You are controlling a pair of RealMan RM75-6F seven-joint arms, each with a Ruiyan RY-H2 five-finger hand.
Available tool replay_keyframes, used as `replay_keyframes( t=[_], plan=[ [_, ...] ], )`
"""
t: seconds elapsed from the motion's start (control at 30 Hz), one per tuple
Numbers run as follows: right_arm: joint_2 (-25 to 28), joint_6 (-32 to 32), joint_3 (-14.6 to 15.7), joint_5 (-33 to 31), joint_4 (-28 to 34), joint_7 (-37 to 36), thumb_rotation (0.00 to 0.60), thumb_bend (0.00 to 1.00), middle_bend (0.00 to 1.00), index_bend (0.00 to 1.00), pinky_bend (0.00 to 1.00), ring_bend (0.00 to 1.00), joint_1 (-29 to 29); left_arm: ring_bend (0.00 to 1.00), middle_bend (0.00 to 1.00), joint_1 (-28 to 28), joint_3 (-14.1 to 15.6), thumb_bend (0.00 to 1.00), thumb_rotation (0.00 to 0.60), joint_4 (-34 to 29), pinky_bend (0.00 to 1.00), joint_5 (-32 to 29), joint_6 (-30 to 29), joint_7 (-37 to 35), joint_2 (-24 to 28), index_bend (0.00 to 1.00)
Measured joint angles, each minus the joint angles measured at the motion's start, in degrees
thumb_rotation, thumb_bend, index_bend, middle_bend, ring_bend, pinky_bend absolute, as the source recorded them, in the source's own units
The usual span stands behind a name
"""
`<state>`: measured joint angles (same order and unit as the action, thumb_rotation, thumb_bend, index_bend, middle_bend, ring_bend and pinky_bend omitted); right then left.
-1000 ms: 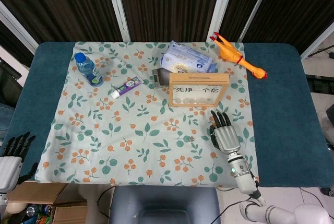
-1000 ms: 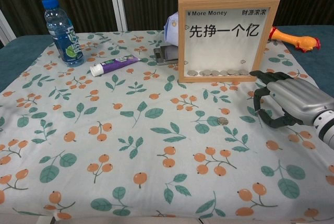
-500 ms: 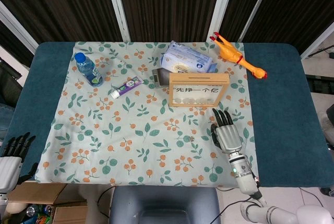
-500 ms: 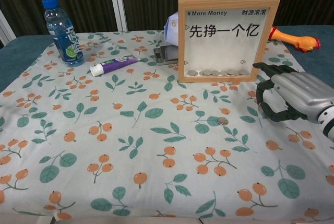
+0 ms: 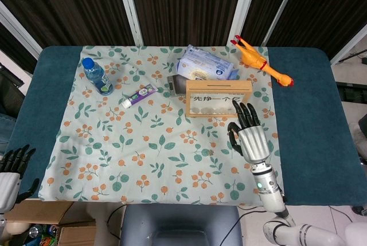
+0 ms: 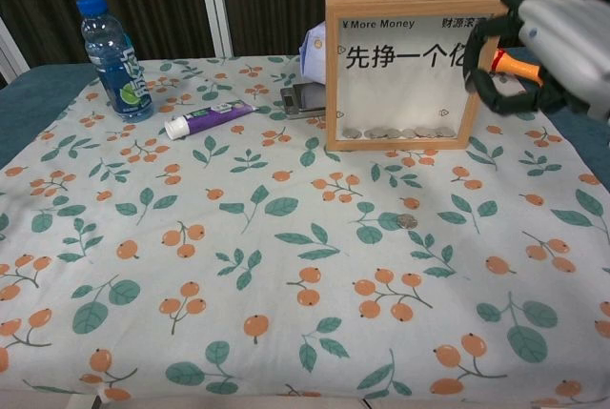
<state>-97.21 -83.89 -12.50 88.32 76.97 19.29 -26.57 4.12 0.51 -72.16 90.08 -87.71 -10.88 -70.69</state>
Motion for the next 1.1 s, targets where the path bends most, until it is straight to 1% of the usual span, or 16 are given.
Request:
replay_keyframes(
  t=[0.1,0.13,0.23,0.33,0.53,0.63,0.77,0.93,1.1],
  plan=[
    [2.3,-1.4,-2.9,1.2,5.6,4.3,0.600,0.70,0.09,0.76,0.00,0.00,-1.3,0.00,0.00,-0.1,0.1,0.38,0.600,-0.2,0.00,0.2,-0.2,-0.2,0.3,0.00],
    [3.1,-1.4,-4.3,1.2,7.4,6.2,0.600,0.70,0.09,0.76,0.00,0.00,-2.0,0.00,0.00,-0.2,0.1,0.38,0.600,-0.3,0.00,0.2,-0.3,-0.2,0.4,0.00],
    [4.5,-0.5,-8.4,0.0,10.3,10.3,0.600,0.70,0.09,0.76,0.00,0.00,-4.4,0.00,0.00,-0.3,0.2,0.38,0.600,-0.3,0.00,0.2,-0.3,-0.3,0.6,0.00],
    [5.1,1.8,-11.9,-3.1,11.0,13.3,0.600,0.70,0.09,0.77,0.00,0.00,-6.9,0.00,0.00,-0.2,0.2,0.38,0.600,-0.4,0.00,0.2,0.0,-0.5,0.7,0.00],
    [5.0,7.3,-16.0,-11.0,8.4,17.7,0.600,0.70,0.09,0.78,0.00,0.00,-12.5,0.00,0.00,-0.1,0.2,0.38,0.600,-0.4,0.00,0.0,0.6,-0.5,0.7,0.00],
    [4.7,9.2,-17.5,-13.9,5.8,18.8,0.600,0.70,0.09,0.78,0.00,0.00,-15.0,0.00,0.00,0.1,0.2,0.38,0.600,-0.3,0.00,-0.3,1.3,-0.4,0.7,0.00],
    [3.9,10.7,-18.5,-17.1,2.7,19.5,0.600,0.70,0.09,0.78,0.00,0.00,-17.2,0.00,0.00,0.3,0.2,0.38,0.600,0.0,0.00,-0.6,1.9,-0.4,0.5,0.00],
    [2.4,11.6,-18.7,-20.2,-1.5,19.7,0.600,0.70,0.09,0.78,0.00,0.00,-19.2,0.00,0.00,0.4,0.2,0.38,0.600,0.6,0.00,-0.8,2.5,-0.6,0.2,0.00],
    [0.8,12.0,-18.5,-22.0,-5.3,19.4,0.600,0.70,0.10,0.79,0.00,0.00,-20.9,0.00,0.00,0.5,0.1,0.38,0.600,1.1,0.00,-1.0,2.8,-1.1,0.2,0.00]
  ],
)
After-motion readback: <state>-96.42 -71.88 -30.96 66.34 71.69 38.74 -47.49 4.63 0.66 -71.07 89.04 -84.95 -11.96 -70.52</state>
